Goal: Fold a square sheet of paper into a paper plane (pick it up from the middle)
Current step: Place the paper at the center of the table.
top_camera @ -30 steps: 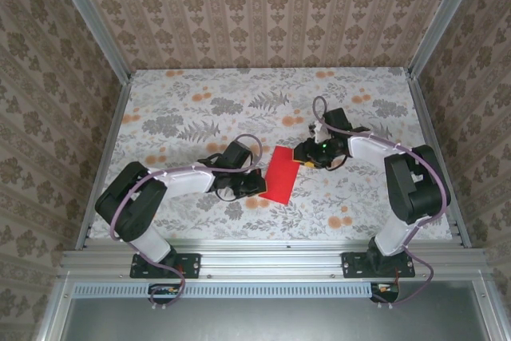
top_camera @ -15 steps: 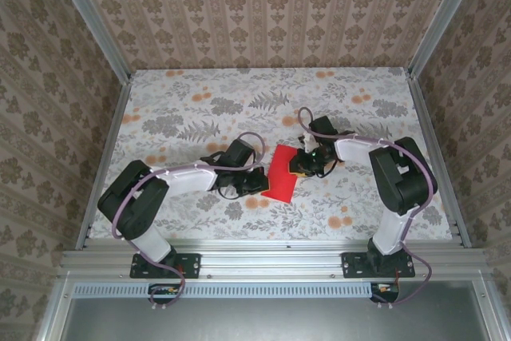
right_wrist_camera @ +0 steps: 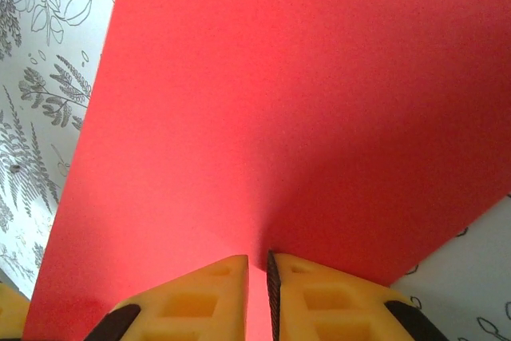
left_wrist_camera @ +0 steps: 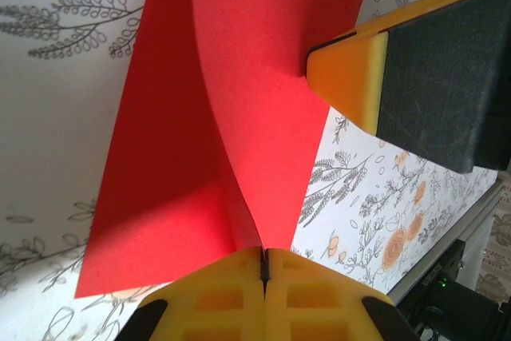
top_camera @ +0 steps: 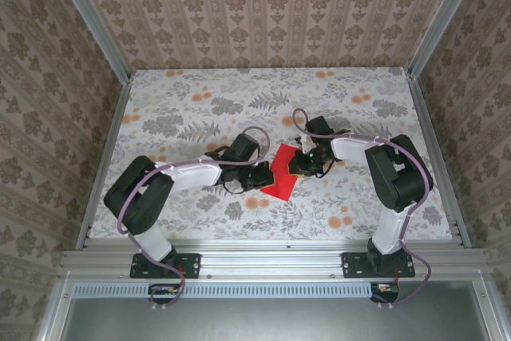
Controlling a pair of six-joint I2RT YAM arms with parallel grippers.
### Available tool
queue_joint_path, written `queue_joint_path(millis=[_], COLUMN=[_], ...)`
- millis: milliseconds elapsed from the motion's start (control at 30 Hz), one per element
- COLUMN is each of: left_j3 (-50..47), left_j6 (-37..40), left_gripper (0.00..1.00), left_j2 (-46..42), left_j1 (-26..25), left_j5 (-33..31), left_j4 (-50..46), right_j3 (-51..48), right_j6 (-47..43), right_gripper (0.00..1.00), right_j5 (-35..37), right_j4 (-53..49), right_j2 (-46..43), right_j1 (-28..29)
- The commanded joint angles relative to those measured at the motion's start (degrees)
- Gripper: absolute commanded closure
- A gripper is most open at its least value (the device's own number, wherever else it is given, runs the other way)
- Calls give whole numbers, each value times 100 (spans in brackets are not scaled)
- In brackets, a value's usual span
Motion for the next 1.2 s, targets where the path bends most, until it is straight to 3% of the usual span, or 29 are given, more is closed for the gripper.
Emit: queue_joint_path(millis=[0, 1167], left_j3=[206, 1138], left_j6=[-24, 35], left_gripper=[98, 98], left_j2=[174, 1212], left_j1=[-69, -86], left_j5=[129, 289], left_j4=[-27, 214], right_j3=[77, 36], right_j6=[-175, -59], right_gripper=[82, 88], right_j5=[203, -385], right_j4=[-258, -16], right_j2=[125, 251], right_j1=[21, 21])
